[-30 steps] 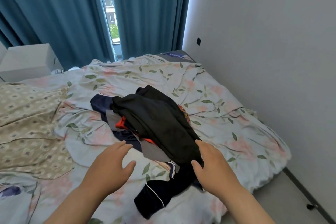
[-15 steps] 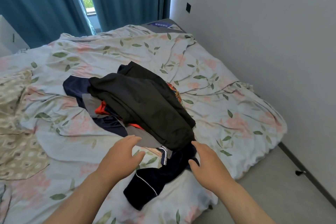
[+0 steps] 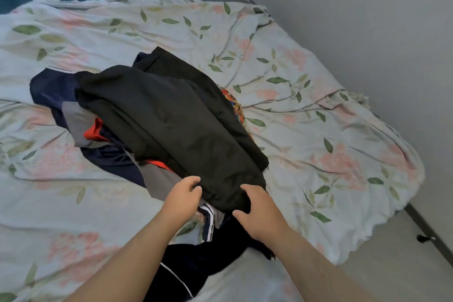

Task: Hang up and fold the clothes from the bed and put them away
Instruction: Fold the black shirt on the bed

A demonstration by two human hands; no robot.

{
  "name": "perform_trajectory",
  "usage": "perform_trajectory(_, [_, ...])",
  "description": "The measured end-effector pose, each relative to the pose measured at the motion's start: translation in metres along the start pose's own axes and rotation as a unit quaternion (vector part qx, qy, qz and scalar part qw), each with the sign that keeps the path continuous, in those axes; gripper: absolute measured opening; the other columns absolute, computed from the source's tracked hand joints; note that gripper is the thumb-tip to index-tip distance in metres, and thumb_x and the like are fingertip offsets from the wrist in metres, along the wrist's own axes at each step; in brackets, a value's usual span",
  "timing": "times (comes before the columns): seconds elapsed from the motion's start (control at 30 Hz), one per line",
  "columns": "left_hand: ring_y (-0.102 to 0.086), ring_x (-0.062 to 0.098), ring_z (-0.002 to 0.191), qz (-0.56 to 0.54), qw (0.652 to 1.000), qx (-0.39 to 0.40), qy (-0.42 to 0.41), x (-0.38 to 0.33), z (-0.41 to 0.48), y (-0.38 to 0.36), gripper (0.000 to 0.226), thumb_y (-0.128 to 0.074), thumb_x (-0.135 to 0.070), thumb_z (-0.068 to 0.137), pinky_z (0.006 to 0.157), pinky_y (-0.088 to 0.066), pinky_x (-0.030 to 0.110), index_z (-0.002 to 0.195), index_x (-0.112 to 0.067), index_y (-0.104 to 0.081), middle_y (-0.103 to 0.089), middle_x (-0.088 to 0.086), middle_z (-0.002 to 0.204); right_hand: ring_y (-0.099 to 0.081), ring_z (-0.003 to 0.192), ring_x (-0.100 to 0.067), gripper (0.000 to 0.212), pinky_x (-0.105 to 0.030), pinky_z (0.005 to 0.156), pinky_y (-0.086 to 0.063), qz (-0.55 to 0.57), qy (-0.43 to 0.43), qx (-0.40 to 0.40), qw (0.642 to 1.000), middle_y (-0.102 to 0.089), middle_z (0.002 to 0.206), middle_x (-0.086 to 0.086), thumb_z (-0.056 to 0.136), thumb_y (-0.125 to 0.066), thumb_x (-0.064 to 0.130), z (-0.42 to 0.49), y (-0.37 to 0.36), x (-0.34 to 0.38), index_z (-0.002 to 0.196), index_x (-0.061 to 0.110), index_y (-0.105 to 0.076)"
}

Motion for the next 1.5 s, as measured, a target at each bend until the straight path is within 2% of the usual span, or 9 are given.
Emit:
perform_trajectory(0.23, [-0.053,0.016,0.124,-0.092,0.994,-0.045,0.046,0.041,0.085,-0.019,0.048,-0.043,-0.002,0.097,0.097,-0.039,0.022,0.142,-0.018,-0.049,-0.057,0.000,0.133,-0.043,0.121,-0.031,0.056,-0.041,0.097,-0.044,-0.249,0.096,-0.070,0.961,-0.044,0.140,-0.008,0.083,-0.073,0.048,0.087,-0.056,0.021,0.130,0.025,-0.052])
perform_trajectory(0.5, [-0.057,0.013,0.085,-0.150,0.952,-0.265,0.042,0.037,0.099,0.028,0.063,-0.077,-0.029,0.080,0.072,-0.044,0.021,0.129,-0.012,-0.042,-0.050,-0.005,0.100,-0.046,0.069,-0.002,0.027,-0.023,0.072,-0.038,0.125,0.062,0.029,0.990,-0.052,0.069,0.016,0.096,-0.061,0.025,0.100,-0.024,0.004,0.070,0.029,-0.063])
perform_trajectory(0.7, [-0.048,0.035,0.125,-0.175,0.869,-0.426,0.180,0.025,0.096,0.079,0.093,-0.082,-0.048,0.064,0.100,-0.041,0.045,0.140,-0.014,-0.041,-0.048,0.011,0.138,-0.045,0.064,-0.014,0.028,-0.025,0.063,-0.038,0.287,0.034,0.215,0.933,-0.049,0.066,-0.003,0.095,-0.062,0.013,0.089,-0.005,0.008,0.068,0.007,-0.062])
perform_trajectory(0.87, [-0.060,0.025,0.109,-0.384,0.826,-0.386,0.145,0.039,0.106,0.096,0.071,-0.080,-0.033,0.072,0.091,-0.051,0.032,0.132,-0.013,-0.049,-0.057,0.002,0.129,-0.055,0.057,-0.008,0.026,-0.021,0.059,-0.045,0.181,-0.002,0.360,0.915,-0.059,0.061,0.006,0.087,-0.068,0.015,0.067,0.007,-0.004,0.062,0.022,-0.069])
perform_trajectory(1.03, [-0.066,0.017,0.099,-0.309,0.906,-0.290,-0.003,0.003,0.074,0.079,0.026,-0.065,-0.009,0.085,0.090,-0.052,0.033,0.110,-0.017,-0.063,-0.070,-0.007,0.105,-0.064,0.078,-0.012,0.016,-0.030,0.079,-0.055,-0.044,-0.013,0.381,0.923,-0.074,0.084,0.001,0.079,-0.072,0.015,0.042,0.007,-0.014,0.091,0.024,-0.076])
perform_trajectory(1.13, [-0.064,0.014,0.108,-0.252,0.943,-0.210,-0.055,-0.023,0.046,0.060,0.034,-0.065,-0.011,0.089,0.097,-0.050,0.035,0.122,-0.017,-0.061,-0.069,-0.008,0.115,-0.071,0.086,-0.013,0.033,-0.029,0.085,-0.057,0.218,-0.023,0.193,0.957,-0.076,0.101,-0.004,0.079,-0.072,0.032,0.045,0.033,0.016,0.110,0.024,-0.073])
perform_trajectory(1.23, [-0.057,0.012,0.119,-0.162,0.971,-0.155,-0.082,-0.048,0.005,0.039,0.044,-0.069,-0.014,0.089,0.106,-0.044,0.034,0.132,-0.015,-0.059,-0.063,-0.006,0.127,-0.069,0.103,-0.007,0.060,-0.034,0.092,-0.057,0.431,-0.020,0.013,0.902,-0.072,0.112,0.011,0.064,-0.072,0.061,0.043,0.065,0.051,0.119,0.037,-0.066])
perform_trajectory(1.33, [-0.057,-0.003,0.096,-0.069,0.969,-0.092,-0.219,-0.093,-0.060,0.019,0.021,-0.067,-0.019,0.082,0.084,-0.043,0.018,0.097,-0.031,-0.063,-0.062,-0.015,0.095,-0.062,0.118,-0.008,0.085,-0.037,0.102,-0.052,0.537,-0.037,0.019,0.843,-0.062,0.129,0.012,0.057,-0.077,0.066,0.032,0.071,0.089,0.134,0.040,-0.052])
perform_trajectory(1.5, [-0.059,0.017,0.113,0.087,0.932,0.059,-0.348,-0.144,-0.144,0.000,0.019,-0.054,-0.035,0.084,0.088,-0.045,0.021,0.101,-0.038,-0.059,-0.065,-0.009,0.104,-0.071,0.099,-0.036,0.026,-0.045,0.084,-0.058,0.532,-0.079,0.011,0.843,-0.073,0.109,-0.017,0.084,-0.066,0.007,-0.032,0.105,0.099,0.105,0.019,-0.074])
Point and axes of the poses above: each hand's wrist, its own z-axis towards the middle knuckle, its own y-axis out of the back of the hand, x = y × z, the point moved 8 cm from there along z, towards the middle knuckle
